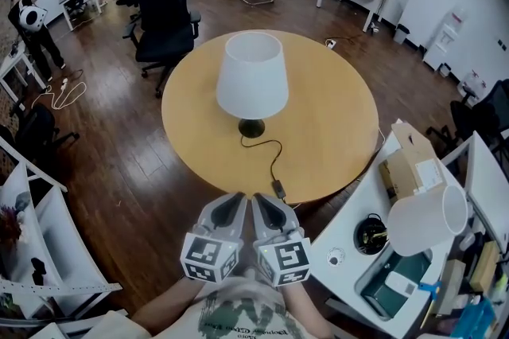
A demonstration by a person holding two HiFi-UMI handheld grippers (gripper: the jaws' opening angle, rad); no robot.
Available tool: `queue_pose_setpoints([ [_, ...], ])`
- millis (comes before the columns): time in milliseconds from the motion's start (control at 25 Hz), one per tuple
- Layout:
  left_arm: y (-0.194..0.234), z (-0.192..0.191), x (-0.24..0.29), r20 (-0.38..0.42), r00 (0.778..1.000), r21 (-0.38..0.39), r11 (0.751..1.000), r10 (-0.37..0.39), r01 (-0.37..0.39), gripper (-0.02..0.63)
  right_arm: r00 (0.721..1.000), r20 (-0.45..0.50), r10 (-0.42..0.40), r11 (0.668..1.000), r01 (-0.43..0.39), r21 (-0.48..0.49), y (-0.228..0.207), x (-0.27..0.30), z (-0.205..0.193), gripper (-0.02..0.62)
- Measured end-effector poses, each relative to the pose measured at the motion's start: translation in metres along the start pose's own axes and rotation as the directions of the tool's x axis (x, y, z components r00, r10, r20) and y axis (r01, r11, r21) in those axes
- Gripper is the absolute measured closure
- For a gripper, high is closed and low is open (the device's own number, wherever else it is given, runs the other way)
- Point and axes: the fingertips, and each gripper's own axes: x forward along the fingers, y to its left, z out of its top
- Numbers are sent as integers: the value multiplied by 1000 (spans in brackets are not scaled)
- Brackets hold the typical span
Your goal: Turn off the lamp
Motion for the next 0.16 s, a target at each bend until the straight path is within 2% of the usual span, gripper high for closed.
queue_pose_setpoints([
  [160, -3, -2, 2, -4, 1000, -3, 1000, -4, 4, 606, 1000, 0, 2, 1000, -2, -6, -4, -2, -3, 595],
])
